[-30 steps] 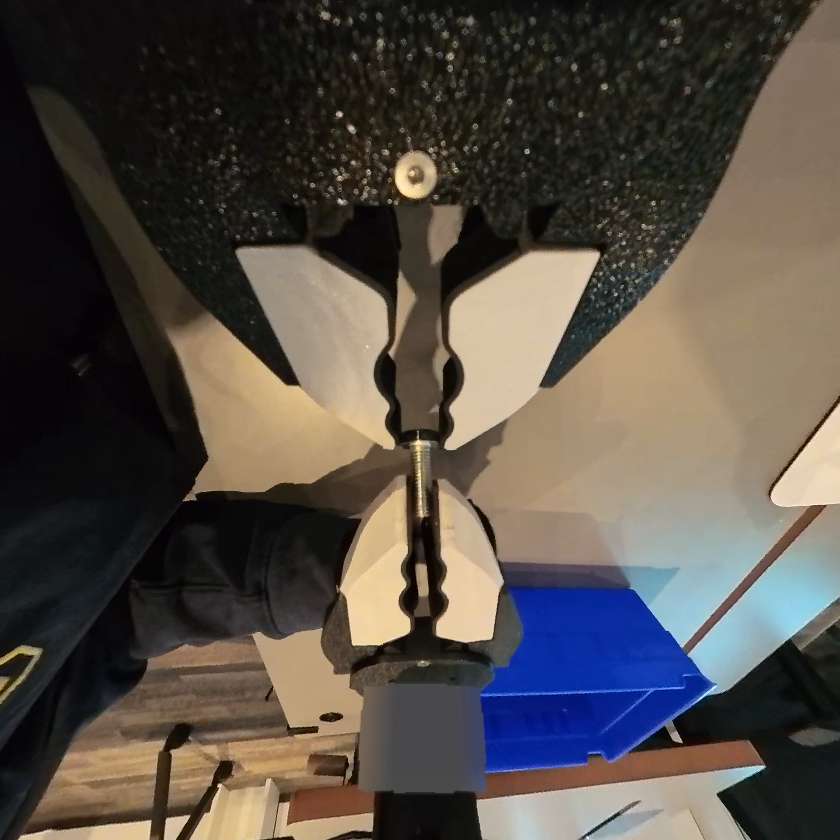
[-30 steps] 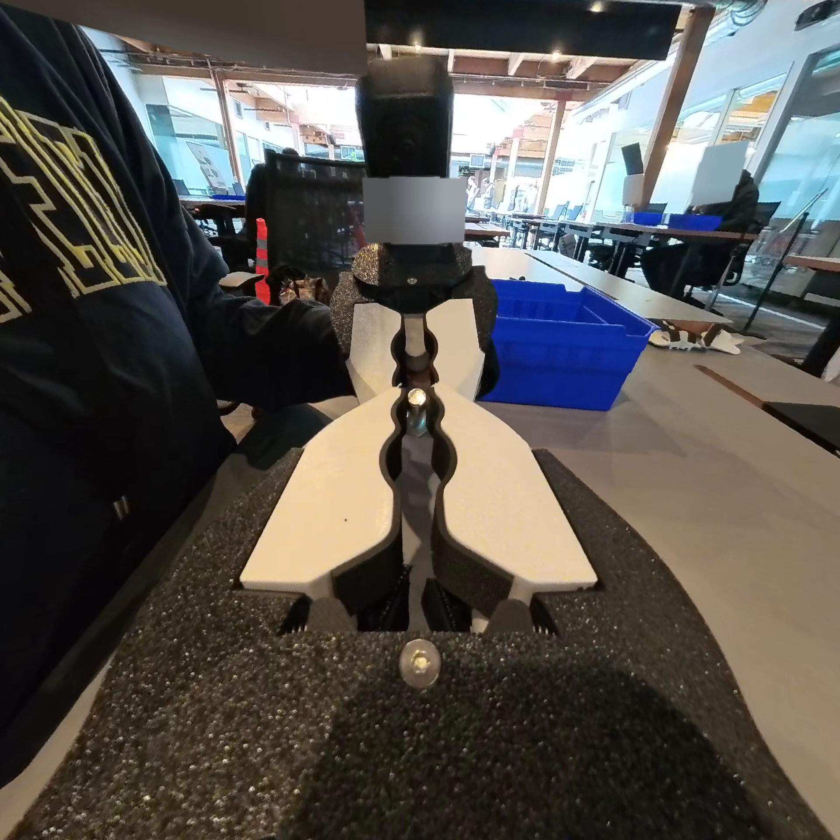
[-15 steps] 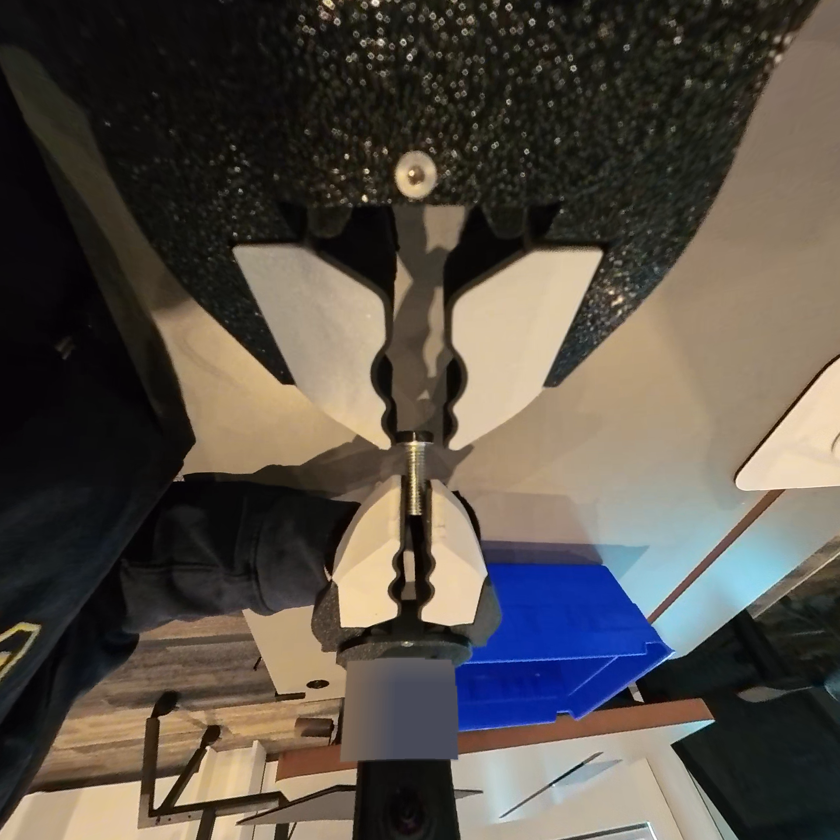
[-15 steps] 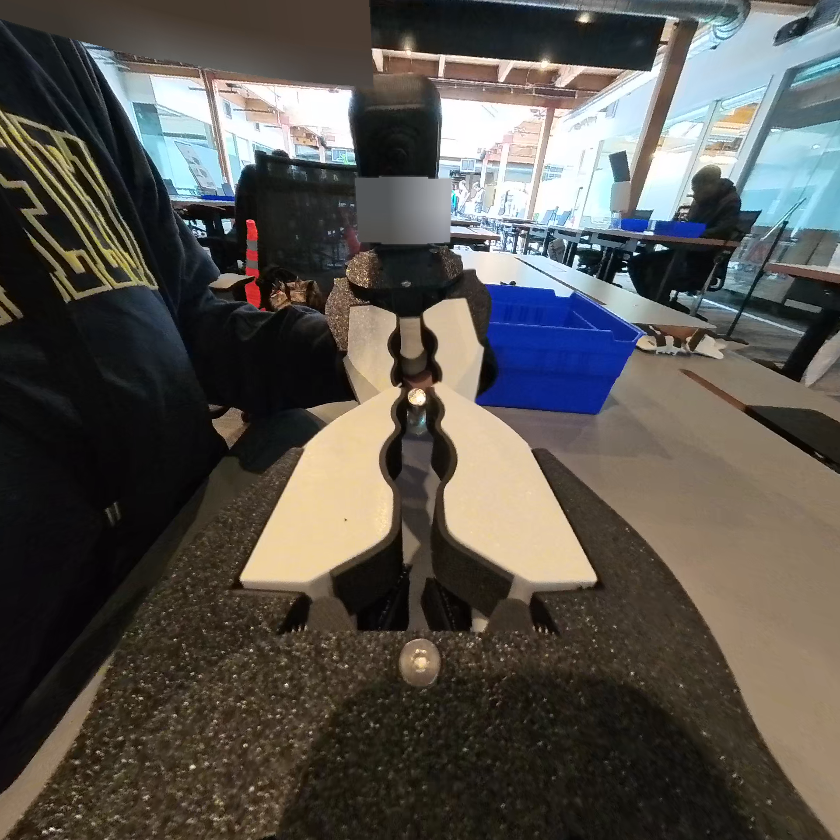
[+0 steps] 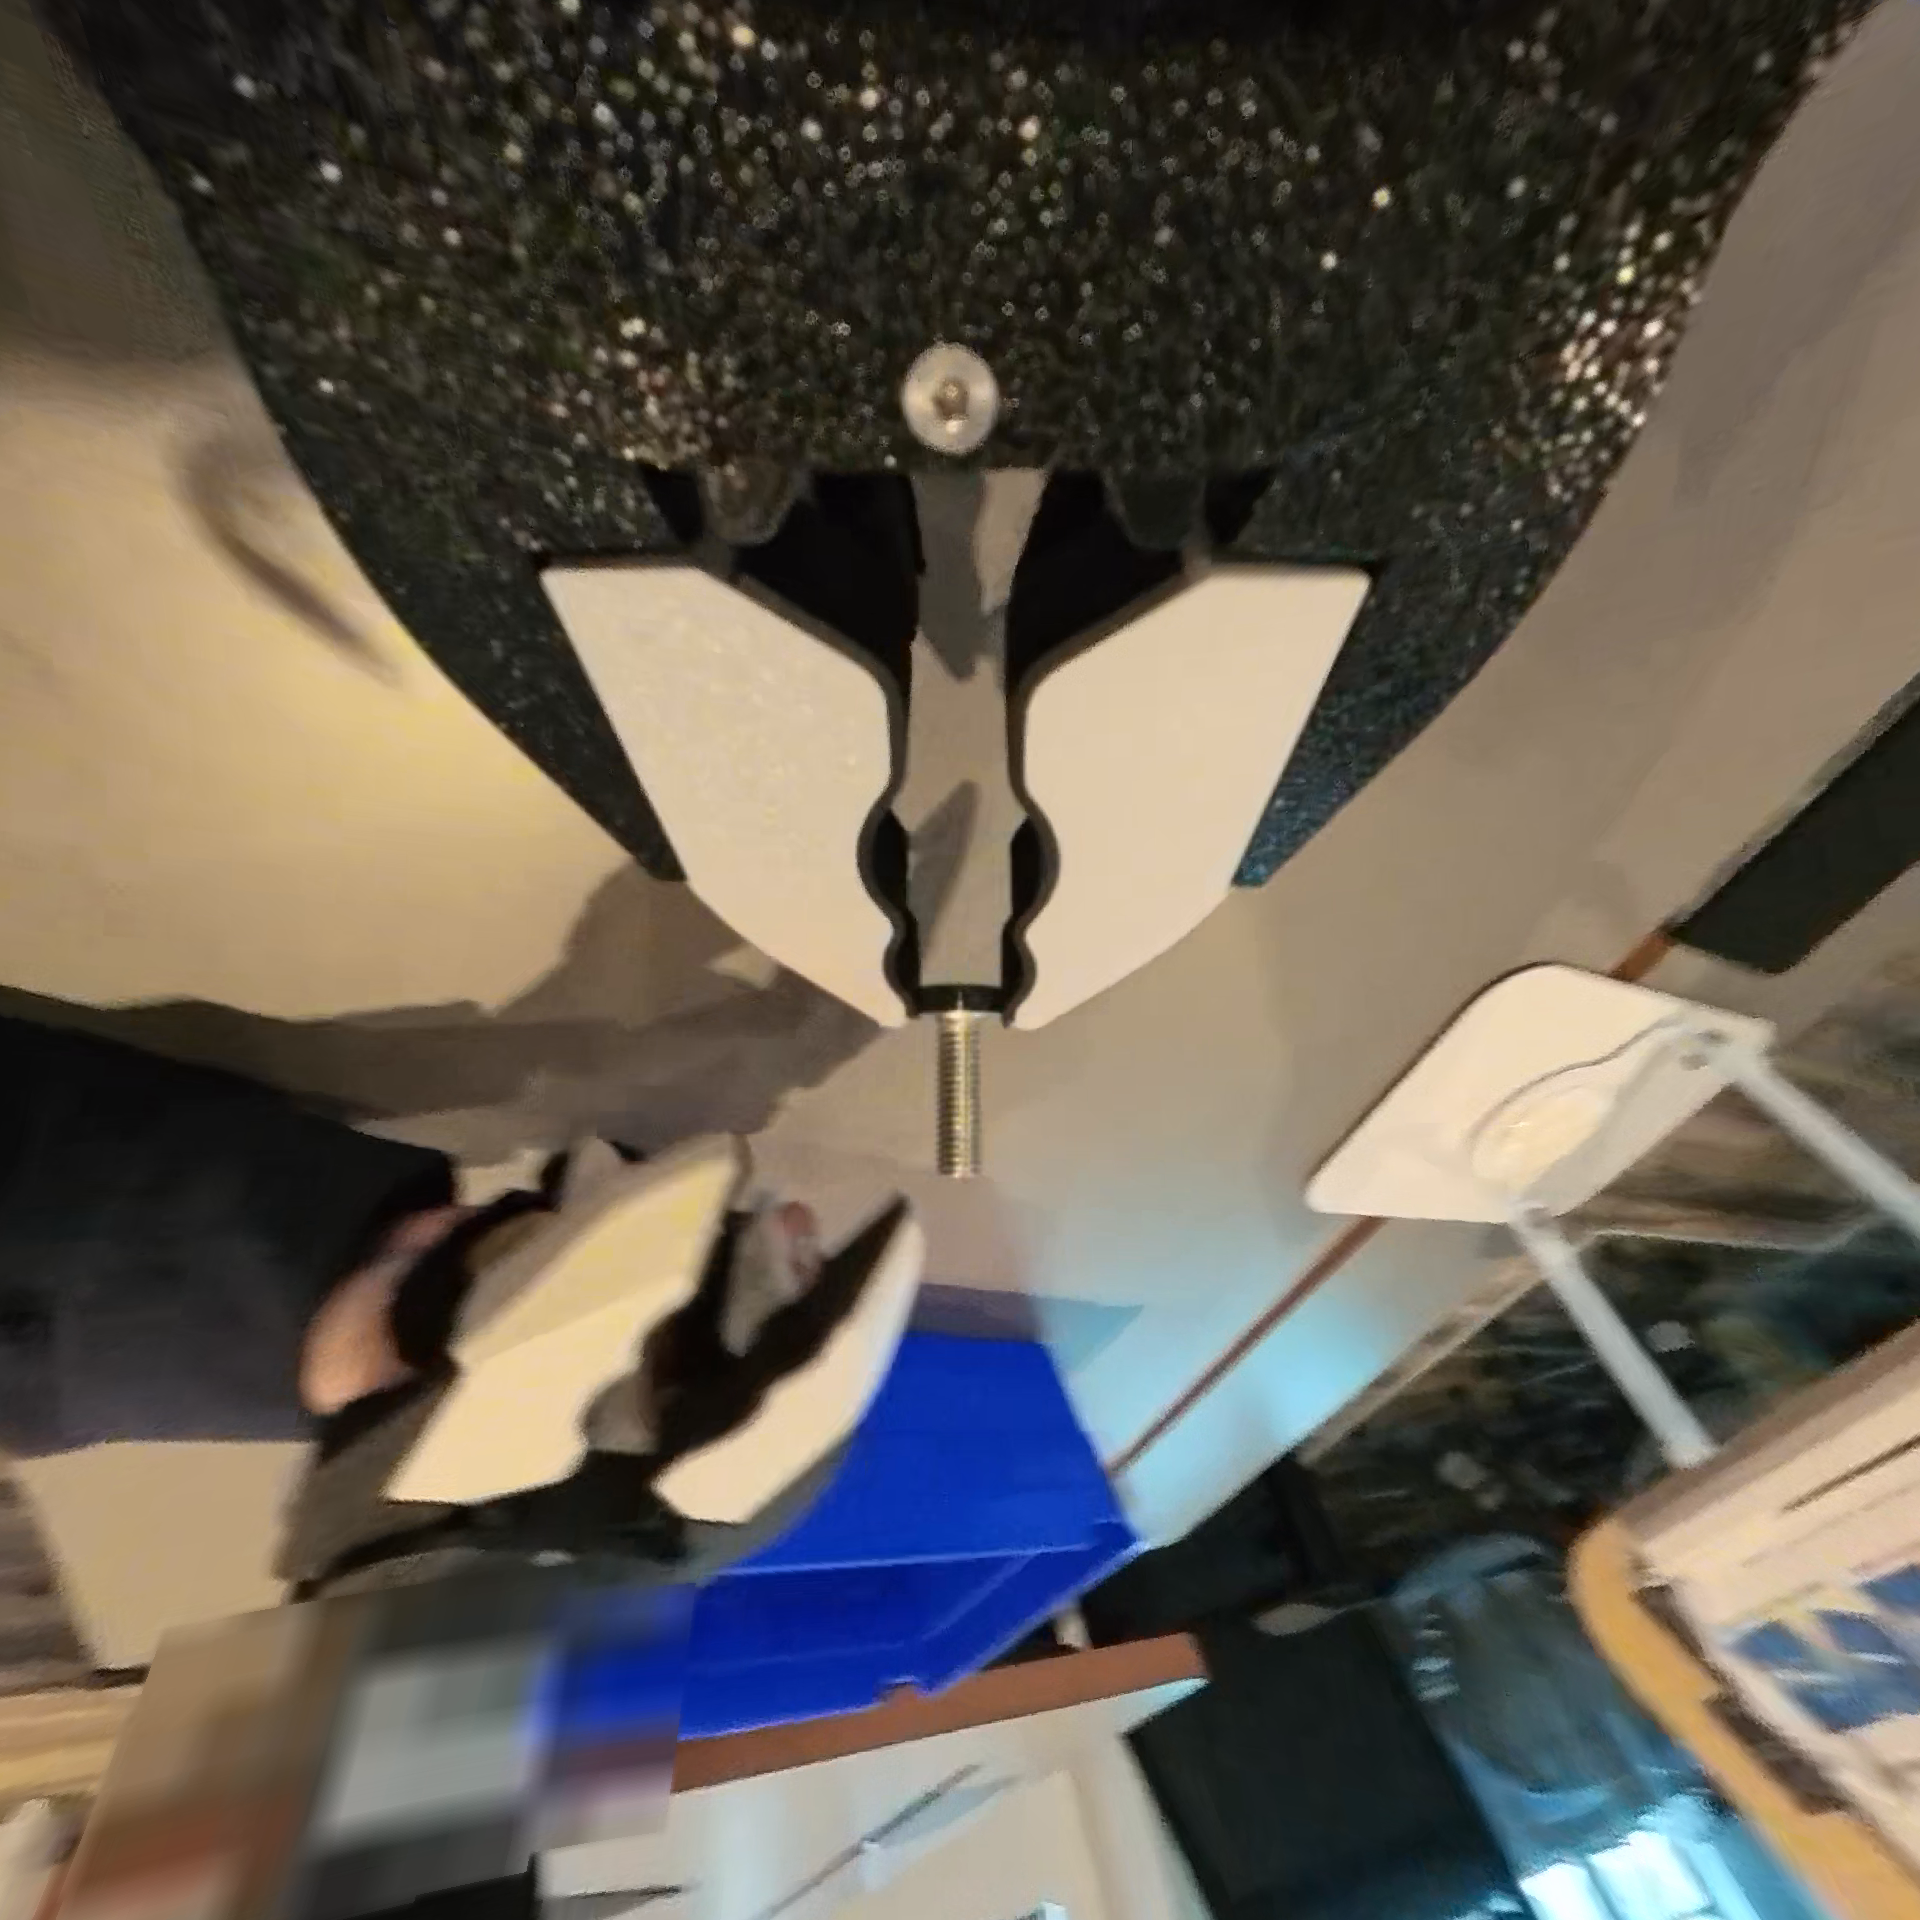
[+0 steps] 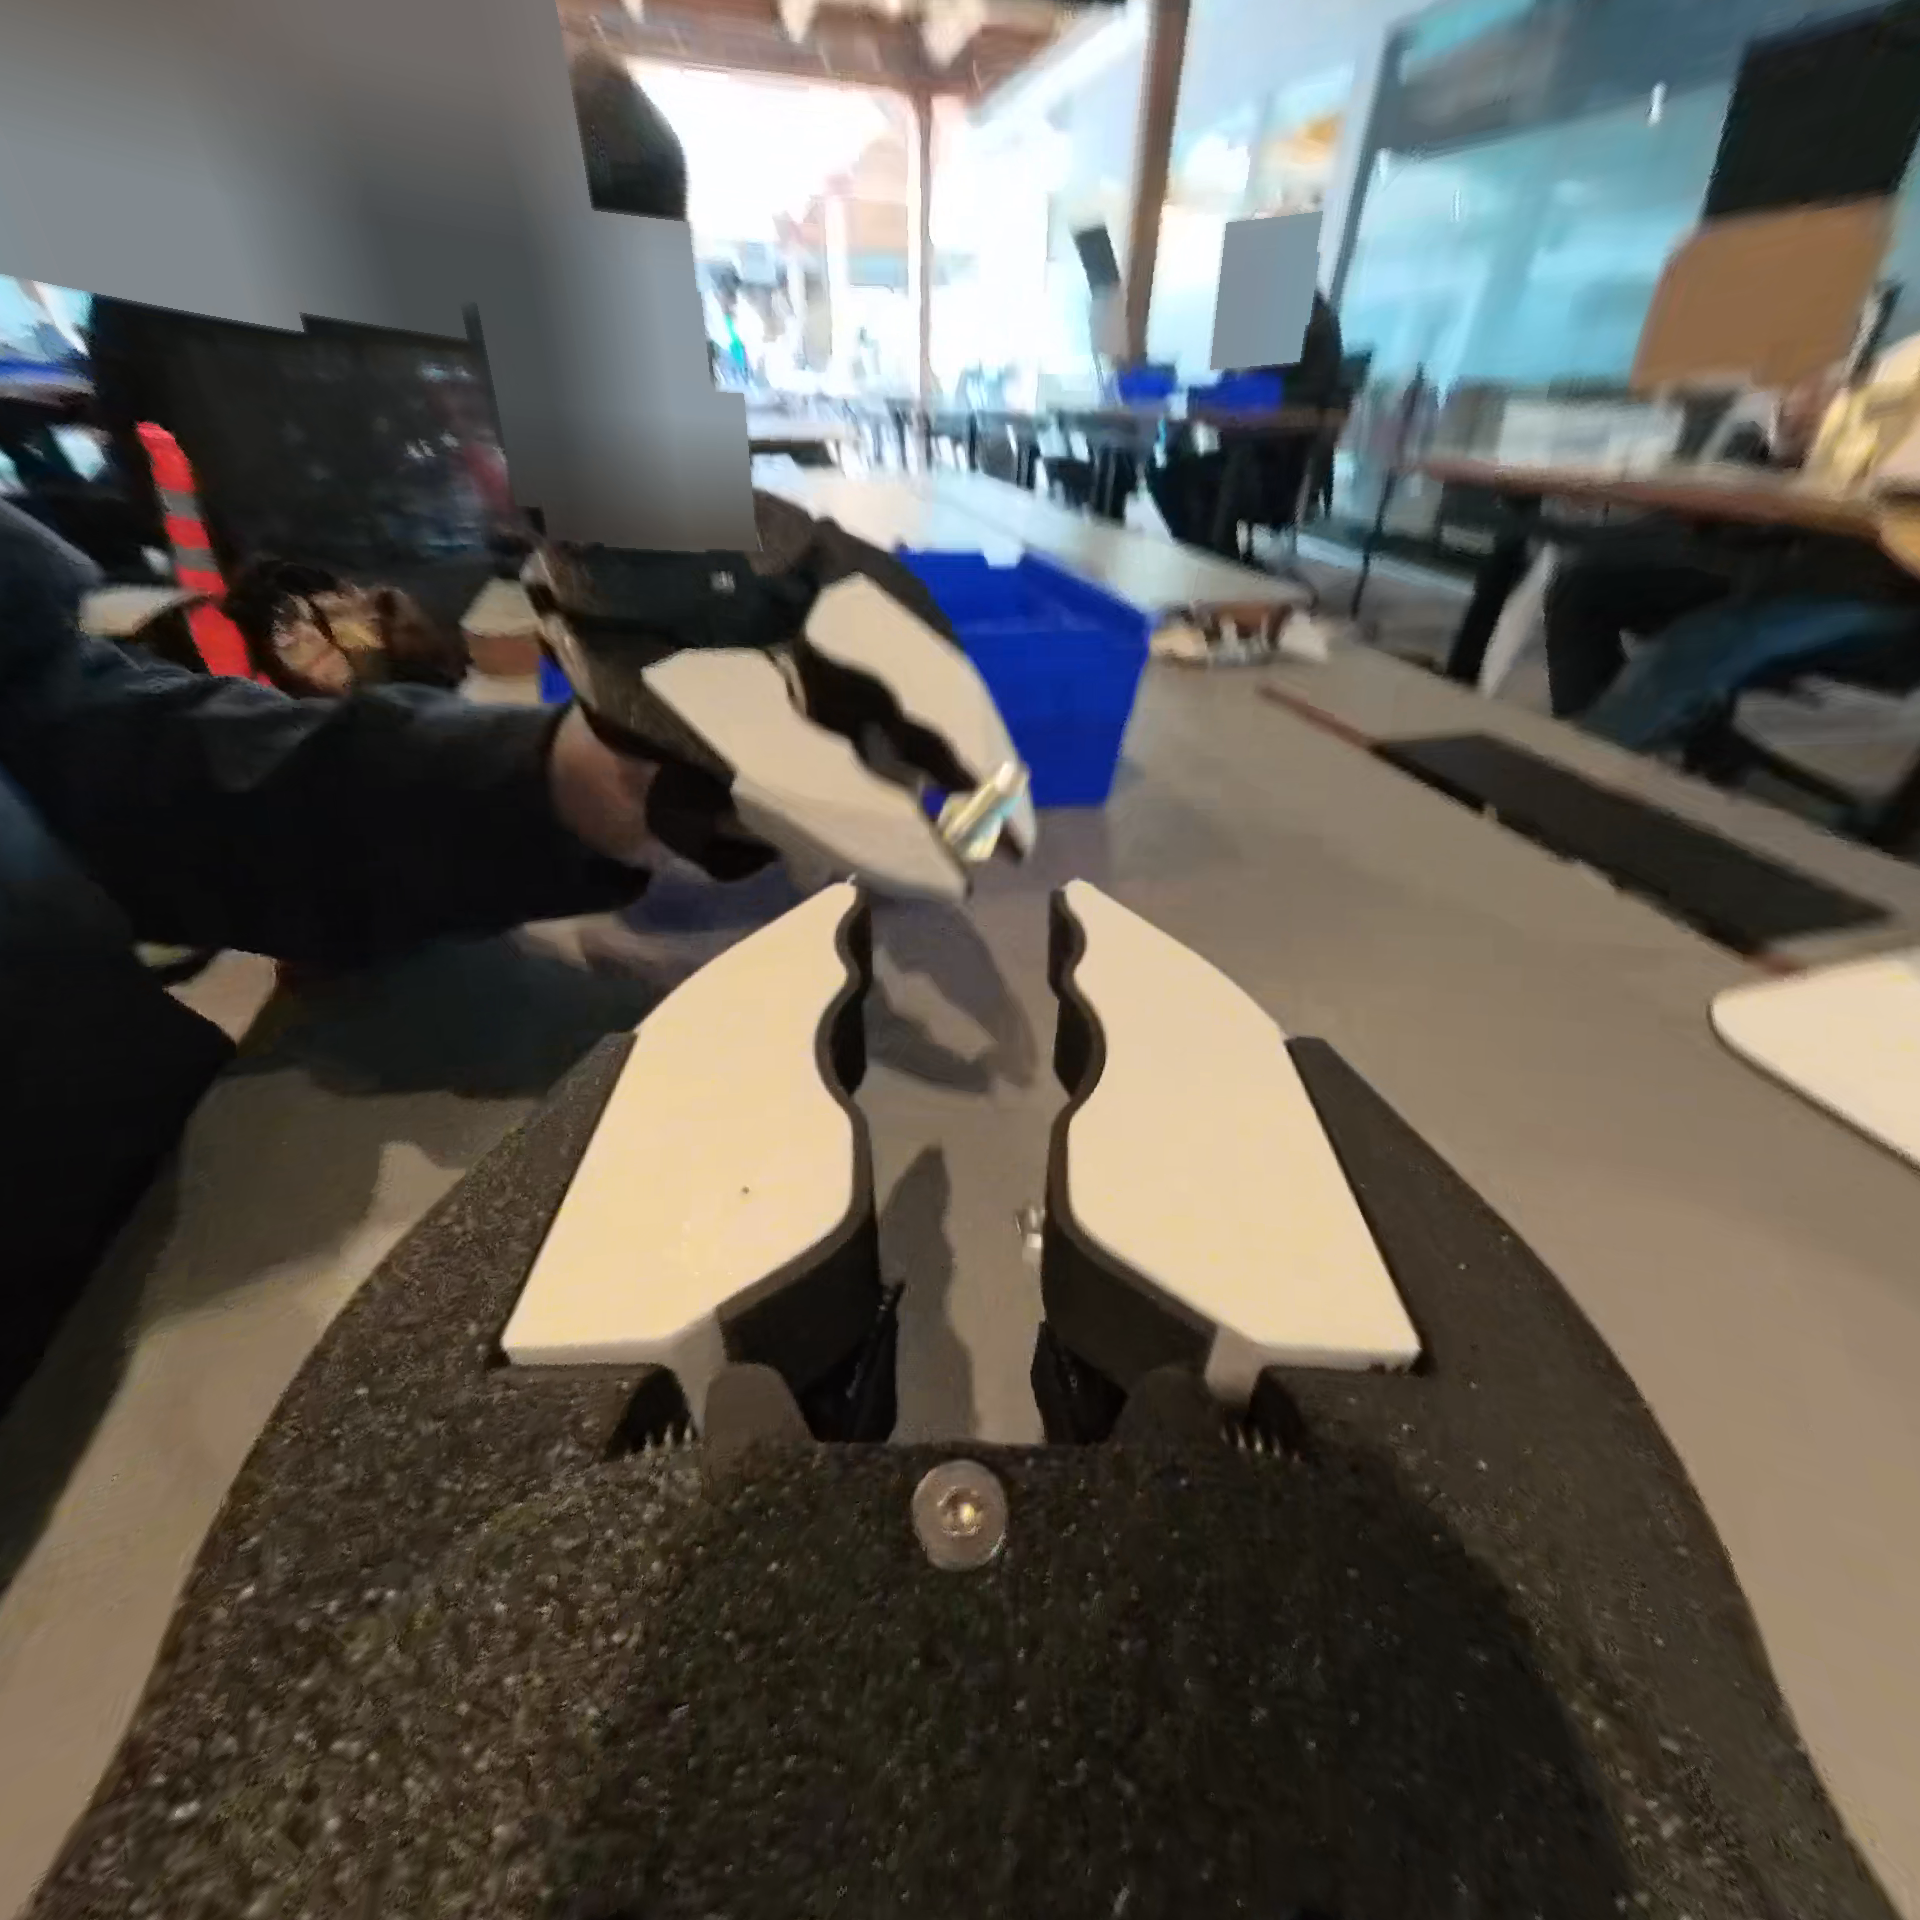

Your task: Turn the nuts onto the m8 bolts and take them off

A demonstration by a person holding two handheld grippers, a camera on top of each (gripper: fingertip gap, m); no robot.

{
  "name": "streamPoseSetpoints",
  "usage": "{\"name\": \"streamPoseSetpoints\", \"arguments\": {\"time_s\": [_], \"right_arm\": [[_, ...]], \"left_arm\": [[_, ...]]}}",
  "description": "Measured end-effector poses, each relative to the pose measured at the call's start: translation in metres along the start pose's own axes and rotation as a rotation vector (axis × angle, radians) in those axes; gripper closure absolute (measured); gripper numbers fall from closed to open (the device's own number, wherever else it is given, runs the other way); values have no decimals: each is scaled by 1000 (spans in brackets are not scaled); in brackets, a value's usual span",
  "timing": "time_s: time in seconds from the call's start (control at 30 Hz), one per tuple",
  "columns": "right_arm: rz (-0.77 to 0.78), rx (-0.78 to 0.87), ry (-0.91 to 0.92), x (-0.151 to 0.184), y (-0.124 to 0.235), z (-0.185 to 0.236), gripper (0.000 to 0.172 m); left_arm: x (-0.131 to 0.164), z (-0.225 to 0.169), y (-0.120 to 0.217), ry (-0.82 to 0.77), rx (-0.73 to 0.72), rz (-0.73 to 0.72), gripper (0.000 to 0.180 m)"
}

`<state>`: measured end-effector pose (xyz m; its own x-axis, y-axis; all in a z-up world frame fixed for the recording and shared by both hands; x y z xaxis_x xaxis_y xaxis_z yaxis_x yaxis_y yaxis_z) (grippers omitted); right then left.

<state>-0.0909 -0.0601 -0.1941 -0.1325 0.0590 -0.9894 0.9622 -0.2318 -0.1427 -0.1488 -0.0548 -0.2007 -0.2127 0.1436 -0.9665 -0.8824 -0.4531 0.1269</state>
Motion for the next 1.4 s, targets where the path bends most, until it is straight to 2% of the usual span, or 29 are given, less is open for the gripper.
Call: {"name": "streamPoseSetpoints", "arguments": {"time_s": [0.03,0.23,0.47,0.7,1.03,1.23,1.33,1.4], "right_arm": [[71,17,-16,11,1,-4,139],[485,115,-9,79,-2,-13,146],[693,192,-45,105,6,-21,152],[686,174,-64,106,0,-20,151],[662,190,35,101,-2,-22,156],[365,357,38,50,11,-47,157],[136,276,2,15,11,-37,157],[89,185,-25,8,7,-26,157]], "left_arm": [[3,11,-4,6,-48,-8,166],[28,51,-21,89,-192,-71,166],[36,54,-14,53,-169,-107,166],[43,52,-18,108,-125,-97,166],[49,36,-29,12,-44,-36,166],[50,29,-31,-14,16,-25,166],[50,22,-31,-28,63,-24,166],[48,14,-32,-40,114,-41,167]]}}
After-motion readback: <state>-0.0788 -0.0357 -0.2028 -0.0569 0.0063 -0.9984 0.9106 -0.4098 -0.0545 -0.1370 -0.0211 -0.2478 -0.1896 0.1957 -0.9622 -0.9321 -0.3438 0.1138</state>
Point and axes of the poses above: each gripper's, where its closed fingertips meet, y back along the fingers, x out of its underside, z = x × y across the jaws, the point moved 2 cm from there along y, back along the fingers, and after that the axes turned 11 degrees about -z, right-handed, at the moved point
